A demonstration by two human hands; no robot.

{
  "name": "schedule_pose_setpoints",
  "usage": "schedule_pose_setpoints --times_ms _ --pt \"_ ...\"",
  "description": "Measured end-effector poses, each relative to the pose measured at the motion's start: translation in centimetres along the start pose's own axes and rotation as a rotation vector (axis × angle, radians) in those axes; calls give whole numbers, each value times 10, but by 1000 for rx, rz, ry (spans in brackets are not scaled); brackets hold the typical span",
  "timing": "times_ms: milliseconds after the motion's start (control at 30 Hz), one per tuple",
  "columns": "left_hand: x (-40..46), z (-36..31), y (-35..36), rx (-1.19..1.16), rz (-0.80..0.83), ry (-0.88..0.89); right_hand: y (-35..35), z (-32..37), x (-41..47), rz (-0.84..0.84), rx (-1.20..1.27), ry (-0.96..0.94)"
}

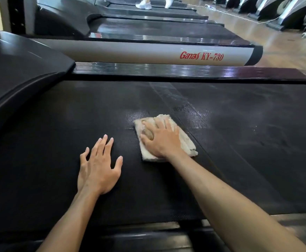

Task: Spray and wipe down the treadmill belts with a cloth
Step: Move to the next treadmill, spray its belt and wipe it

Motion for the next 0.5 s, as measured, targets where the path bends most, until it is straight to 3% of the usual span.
schedule_pose_setpoints --times_ms 133,300,400,500 --pt "-1 0 0 2 -10 9 -2 -13 -54 -6 33 -188" --pt "-2 1 1 -15 -16 10 -13 -68 -19 -69 -68 31" --pt "-1 0 -1 -12 -9 9 -11 -55 38 -47 -37 129" --pt "-1 -2 -2 -8 6 9 -1 -17 62 -25 -19 65"
Point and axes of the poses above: each hand's wrist, its own x-axis towards the middle knuckle, its own y-axis out of the palm, z = x × y, the point moved 2 cm from there along x, towards the middle knuckle, and after that the axes turned 7 degrees about -z, right-handed, at the moved point
